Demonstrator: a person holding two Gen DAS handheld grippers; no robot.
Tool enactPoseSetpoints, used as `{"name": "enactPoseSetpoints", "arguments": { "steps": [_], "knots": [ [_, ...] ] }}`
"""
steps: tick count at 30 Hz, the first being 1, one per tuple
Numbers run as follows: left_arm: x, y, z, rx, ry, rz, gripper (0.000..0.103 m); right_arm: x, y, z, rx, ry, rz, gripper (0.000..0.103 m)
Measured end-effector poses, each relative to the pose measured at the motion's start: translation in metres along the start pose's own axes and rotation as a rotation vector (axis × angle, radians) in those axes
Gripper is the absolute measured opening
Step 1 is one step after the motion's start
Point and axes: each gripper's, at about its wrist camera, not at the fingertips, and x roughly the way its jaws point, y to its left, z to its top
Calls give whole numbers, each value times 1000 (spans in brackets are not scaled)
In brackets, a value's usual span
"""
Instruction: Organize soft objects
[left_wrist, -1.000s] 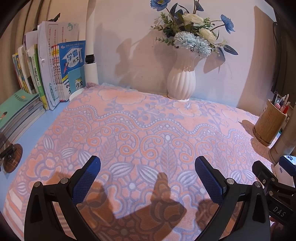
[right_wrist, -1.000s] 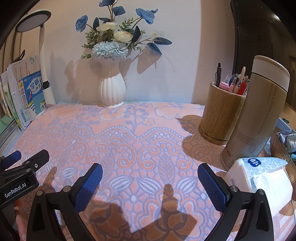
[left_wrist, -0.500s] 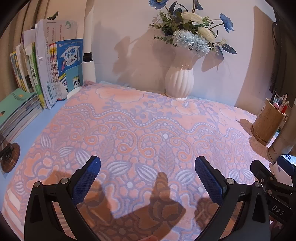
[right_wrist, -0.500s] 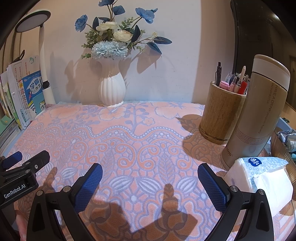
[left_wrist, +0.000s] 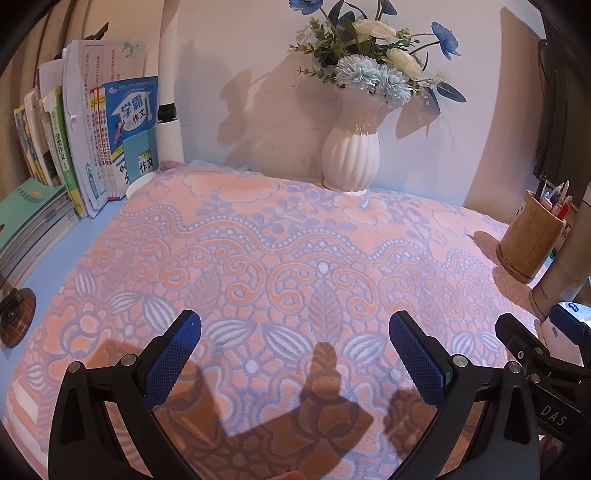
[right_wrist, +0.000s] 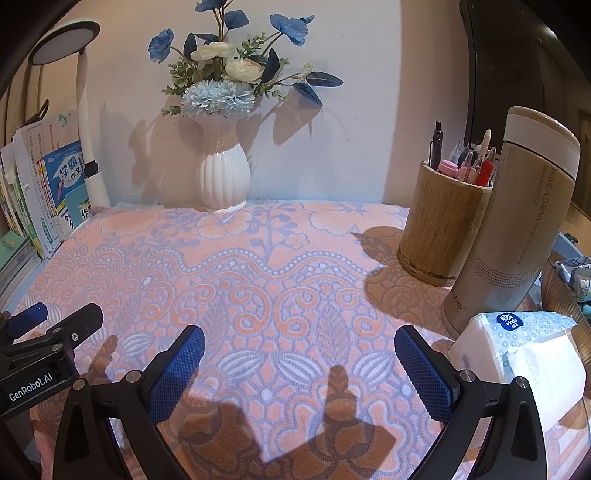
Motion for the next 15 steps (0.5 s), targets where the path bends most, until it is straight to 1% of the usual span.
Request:
{"name": "enactPoseSetpoints", "arguments": {
  "steps": [15],
  "knots": [
    [0,-1,-1,7,2,3,102,1,1,0,-3,3,1,103]
  ]
}}
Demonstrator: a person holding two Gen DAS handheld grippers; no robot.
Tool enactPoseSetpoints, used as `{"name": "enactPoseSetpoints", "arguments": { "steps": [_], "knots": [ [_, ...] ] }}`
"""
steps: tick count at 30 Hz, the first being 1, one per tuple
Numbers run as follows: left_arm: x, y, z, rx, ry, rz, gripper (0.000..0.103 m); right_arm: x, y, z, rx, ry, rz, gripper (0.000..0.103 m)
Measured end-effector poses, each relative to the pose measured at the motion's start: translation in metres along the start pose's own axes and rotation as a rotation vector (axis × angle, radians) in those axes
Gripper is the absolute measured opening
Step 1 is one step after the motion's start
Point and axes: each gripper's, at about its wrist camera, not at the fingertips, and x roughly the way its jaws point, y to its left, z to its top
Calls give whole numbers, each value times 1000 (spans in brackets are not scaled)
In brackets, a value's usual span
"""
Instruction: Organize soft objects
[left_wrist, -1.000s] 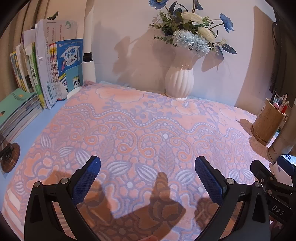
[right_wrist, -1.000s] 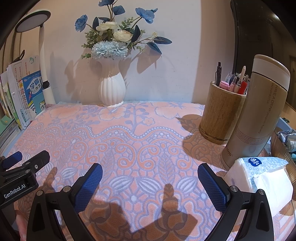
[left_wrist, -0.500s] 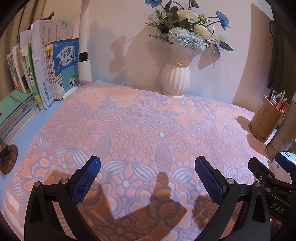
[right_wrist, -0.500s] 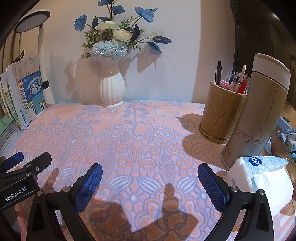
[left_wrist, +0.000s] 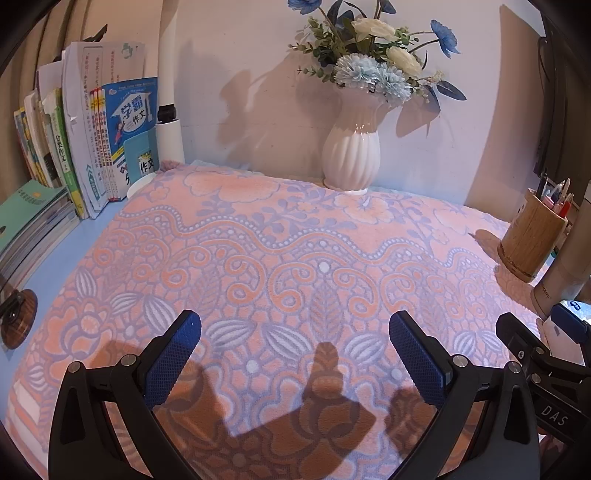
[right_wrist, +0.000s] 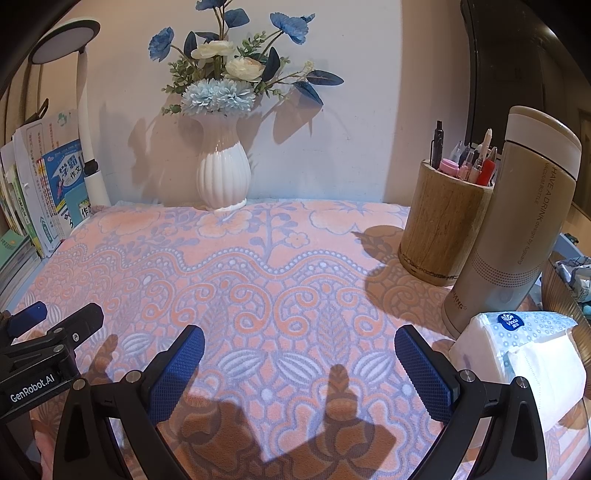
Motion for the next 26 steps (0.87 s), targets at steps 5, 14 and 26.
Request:
{"name": "enactPoseSetpoints", "arguments": {
  "steps": [5,14,26],
  "knots": [
    [-1,-1,0,10,-4,12,102,0,0,0,1,-2,0,103],
    [0,-1,-1,8,1,14,102,0,-1,-1,0,-1,3,103],
    [-1,3,-2,-11,-4,9,102,0,-2,-1,-2,1,6,103]
  ]
}}
